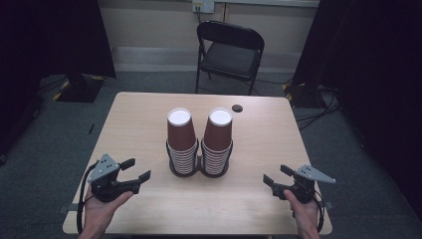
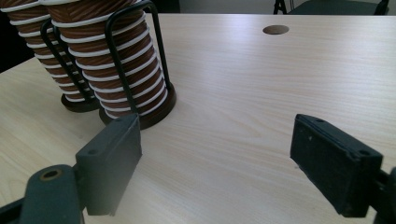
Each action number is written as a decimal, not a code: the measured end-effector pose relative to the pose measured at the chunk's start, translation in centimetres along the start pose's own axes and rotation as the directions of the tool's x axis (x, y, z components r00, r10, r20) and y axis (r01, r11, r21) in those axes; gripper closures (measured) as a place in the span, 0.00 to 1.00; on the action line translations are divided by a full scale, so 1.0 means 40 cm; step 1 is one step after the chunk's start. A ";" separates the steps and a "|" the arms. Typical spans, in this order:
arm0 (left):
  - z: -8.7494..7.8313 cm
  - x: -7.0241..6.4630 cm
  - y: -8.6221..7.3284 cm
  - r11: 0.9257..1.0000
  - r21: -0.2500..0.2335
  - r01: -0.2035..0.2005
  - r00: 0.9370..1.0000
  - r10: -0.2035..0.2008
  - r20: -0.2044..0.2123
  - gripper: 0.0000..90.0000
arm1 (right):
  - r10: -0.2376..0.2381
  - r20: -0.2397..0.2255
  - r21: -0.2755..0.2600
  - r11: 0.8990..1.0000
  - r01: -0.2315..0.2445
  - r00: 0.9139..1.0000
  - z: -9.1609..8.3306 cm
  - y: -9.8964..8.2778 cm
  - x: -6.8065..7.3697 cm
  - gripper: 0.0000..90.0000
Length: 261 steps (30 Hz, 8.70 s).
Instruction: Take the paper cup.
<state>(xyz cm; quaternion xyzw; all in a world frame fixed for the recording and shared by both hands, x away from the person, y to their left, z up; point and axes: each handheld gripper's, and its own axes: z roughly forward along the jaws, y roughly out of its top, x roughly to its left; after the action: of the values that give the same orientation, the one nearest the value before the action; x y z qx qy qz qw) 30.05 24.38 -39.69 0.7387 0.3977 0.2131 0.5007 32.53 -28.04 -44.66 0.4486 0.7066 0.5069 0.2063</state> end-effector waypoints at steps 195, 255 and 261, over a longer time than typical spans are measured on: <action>0.374 -0.212 0.459 0.994 -0.110 0.011 0.985 0.008 0.174 0.23 | -0.028 -0.041 0.035 0.999 0.029 0.999 0.012 -0.004 0.000 0.19; 0.131 -0.218 0.419 0.952 -0.305 0.040 0.972 0.033 0.231 0.23 | -0.067 -0.050 -0.009 0.998 0.067 0.996 0.020 0.001 0.046 0.16; 0.119 -0.222 0.390 0.952 -0.305 0.035 0.973 0.038 0.229 0.23 | -0.084 -0.063 -0.012 0.996 0.083 0.995 0.025 0.007 0.069 0.16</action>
<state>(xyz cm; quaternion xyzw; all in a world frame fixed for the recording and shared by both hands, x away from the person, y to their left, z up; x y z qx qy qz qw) 34.03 11.70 -26.71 0.6721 0.2979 0.1851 0.6522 31.98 -25.18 -44.37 0.4014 0.7285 0.5152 0.2069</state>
